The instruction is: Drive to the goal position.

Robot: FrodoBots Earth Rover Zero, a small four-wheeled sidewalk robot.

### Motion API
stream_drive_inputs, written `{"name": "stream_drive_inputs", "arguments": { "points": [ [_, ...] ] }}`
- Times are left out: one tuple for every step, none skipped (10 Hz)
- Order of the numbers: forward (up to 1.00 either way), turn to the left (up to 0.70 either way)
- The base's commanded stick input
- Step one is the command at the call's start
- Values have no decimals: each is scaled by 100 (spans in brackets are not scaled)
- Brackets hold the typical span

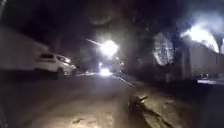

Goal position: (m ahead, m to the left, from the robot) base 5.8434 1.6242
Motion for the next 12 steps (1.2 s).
{"name": "stream_drive_inputs", "arguments": {
  "points": [
    [70, -23],
    [70, -16],
    [70, -8],
    [70, -1],
    [70, 3],
    [70, 3],
    [70, -19],
    [70, -35],
    [70, -35],
    [70, -30],
    [70, -22],
    [70, -14]
  ]
}}
